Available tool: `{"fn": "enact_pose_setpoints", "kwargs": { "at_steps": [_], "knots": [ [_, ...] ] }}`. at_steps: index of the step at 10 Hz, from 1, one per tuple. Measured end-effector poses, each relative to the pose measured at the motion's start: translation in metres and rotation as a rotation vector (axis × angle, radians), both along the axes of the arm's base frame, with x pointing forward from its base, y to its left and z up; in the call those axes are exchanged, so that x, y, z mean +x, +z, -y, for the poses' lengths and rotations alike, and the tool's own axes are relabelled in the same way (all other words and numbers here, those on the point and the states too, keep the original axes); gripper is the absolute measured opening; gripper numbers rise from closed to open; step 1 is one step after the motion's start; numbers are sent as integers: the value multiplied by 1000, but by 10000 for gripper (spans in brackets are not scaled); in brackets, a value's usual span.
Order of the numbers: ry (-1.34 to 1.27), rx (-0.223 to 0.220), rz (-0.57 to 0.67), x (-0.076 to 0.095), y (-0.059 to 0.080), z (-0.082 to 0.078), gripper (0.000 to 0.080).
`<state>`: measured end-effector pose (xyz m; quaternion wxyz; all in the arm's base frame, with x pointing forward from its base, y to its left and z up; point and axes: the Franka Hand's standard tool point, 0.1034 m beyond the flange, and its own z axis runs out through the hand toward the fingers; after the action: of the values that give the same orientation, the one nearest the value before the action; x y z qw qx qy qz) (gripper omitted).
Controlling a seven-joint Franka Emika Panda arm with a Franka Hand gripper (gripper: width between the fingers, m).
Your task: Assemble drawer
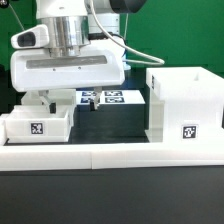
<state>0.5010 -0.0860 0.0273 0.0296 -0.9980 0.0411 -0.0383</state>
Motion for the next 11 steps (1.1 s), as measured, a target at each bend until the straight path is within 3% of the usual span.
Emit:
{"fn": "enact_pose_setpoints", "kwargs": {
  "at_steps": [3,9,11],
  "knots": [
    [11,-1,-22,-4,-16,5,648],
    [6,-8,-25,-10,-22,15,648],
    [6,-8,-25,-10,-22,15,405]
  ]
}}
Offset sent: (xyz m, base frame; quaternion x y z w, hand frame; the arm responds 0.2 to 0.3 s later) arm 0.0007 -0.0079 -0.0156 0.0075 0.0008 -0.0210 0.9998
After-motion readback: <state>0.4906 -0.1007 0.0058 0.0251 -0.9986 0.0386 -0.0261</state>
